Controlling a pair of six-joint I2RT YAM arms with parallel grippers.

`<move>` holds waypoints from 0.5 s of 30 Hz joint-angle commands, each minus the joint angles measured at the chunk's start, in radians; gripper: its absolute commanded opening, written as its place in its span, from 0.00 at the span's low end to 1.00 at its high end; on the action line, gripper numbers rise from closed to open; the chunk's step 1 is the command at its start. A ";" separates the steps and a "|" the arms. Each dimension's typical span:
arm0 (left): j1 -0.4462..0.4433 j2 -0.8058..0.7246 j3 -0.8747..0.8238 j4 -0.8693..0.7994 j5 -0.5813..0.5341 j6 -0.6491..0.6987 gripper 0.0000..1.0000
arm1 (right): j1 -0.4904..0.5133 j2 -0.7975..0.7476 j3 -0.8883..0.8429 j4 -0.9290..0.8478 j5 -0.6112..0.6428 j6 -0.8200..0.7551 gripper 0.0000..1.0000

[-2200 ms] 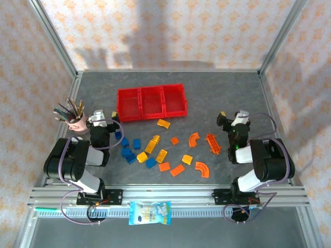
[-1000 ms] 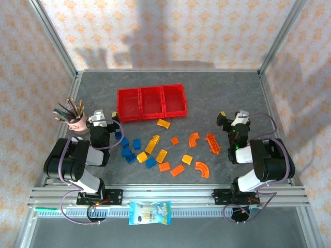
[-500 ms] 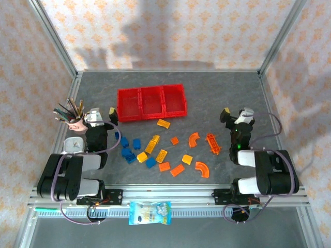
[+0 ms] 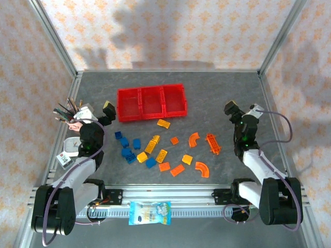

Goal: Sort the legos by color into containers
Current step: Pick up the lego from the center of the table.

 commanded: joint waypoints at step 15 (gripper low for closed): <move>-0.081 -0.126 0.096 -0.465 0.194 -0.225 0.99 | 0.114 -0.026 0.079 -0.285 -0.184 0.013 1.00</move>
